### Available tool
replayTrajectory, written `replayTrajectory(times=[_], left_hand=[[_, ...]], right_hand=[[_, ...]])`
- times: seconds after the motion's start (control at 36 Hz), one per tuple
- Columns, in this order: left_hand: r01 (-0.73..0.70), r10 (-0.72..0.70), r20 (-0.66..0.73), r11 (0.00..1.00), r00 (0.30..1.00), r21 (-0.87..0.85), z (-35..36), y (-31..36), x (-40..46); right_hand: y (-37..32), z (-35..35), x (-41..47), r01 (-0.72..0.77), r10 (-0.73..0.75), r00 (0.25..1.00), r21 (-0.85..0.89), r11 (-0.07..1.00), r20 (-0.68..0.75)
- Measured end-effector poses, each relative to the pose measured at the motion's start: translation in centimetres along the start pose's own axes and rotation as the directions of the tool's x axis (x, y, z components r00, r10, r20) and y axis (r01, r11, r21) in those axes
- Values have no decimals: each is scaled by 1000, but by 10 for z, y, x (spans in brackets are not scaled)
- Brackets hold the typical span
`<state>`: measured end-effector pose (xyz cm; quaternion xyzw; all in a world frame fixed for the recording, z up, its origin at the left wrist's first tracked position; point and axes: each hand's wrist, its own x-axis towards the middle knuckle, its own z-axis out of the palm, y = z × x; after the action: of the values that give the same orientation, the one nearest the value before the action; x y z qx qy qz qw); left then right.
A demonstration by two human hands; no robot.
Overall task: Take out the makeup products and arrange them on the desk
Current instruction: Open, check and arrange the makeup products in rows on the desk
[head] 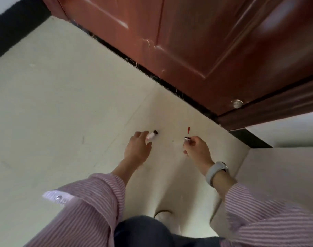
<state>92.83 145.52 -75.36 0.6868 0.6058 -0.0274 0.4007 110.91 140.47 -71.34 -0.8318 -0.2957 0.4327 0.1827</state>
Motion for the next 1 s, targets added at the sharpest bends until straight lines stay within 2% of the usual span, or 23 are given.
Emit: replayTrajectory(times=[0.06,0.14,0.22,0.28,0.31,0.33,0.36,0.39,0.42,0.5,0.53,0.58,0.61,0.64,0.81,0.86,0.92,0.94,1.0], left_hand=[[-90,89,22,994,996,67,25,-3,42],[-154,133,111,965,985,212,53,-11,84],[-200,180,91,929,979,311,71,-22,108],[-165,160,43,968,986,188,74,-20,111],[-93,93,11,995,996,24,70,-15,106],[11,-12,-2,979,1000,-204,60,-7,98],[125,-127,27,875,992,-468,48,1,86],[242,-237,103,696,966,-676,33,8,73],[312,-280,184,534,942,-785,16,12,59],[418,-199,372,311,907,-853,-47,33,5],[436,-182,406,184,896,-881,-71,42,-15],[400,-175,433,-192,884,-896,-117,61,-55],[359,-165,427,-328,889,-874,-139,70,-75],[326,-161,419,-409,893,-852,-159,80,-95],[155,-214,340,-592,916,-791,-279,163,-212],[94,-217,280,-610,935,-787,-317,190,-248],[30,-245,197,-552,949,-833,-348,215,-280],[-4,-279,152,-489,948,-872,-361,228,-297],[-77,-355,37,-302,934,-950,-381,249,-332]], right_hand=[[15,5,29,22,-22,1000,-29,999,2],[32,11,57,46,-47,999,-58,997,-18],[44,15,72,45,-47,997,-51,998,-55],[48,14,70,9,-11,998,-24,1000,-69],[48,12,65,-10,10,998,-1,1000,-69],[45,9,58,-32,34,997,26,999,-67],[41,5,49,-55,58,996,52,997,-63],[36,-1,38,-77,81,995,75,994,-55],[28,-7,26,-90,95,994,100,991,-46],[-4,-31,-16,-109,116,993,157,981,-32],[-17,-40,-33,-115,121,992,172,978,-27],[-45,-58,-65,-126,135,991,217,968,-26],[-60,-68,-82,-130,141,990,235,963,-29],[-76,-77,-98,-127,140,989,243,962,-37],[-190,-140,-209,-67,83,996,377,924,-25],[-231,-162,-243,-22,30,999,444,896,-10],[-268,-182,-276,42,-55,998,508,860,10],[-284,-193,-295,91,-114,993,517,851,14],[-306,-213,-333,184,-235,971,516,837,35]])
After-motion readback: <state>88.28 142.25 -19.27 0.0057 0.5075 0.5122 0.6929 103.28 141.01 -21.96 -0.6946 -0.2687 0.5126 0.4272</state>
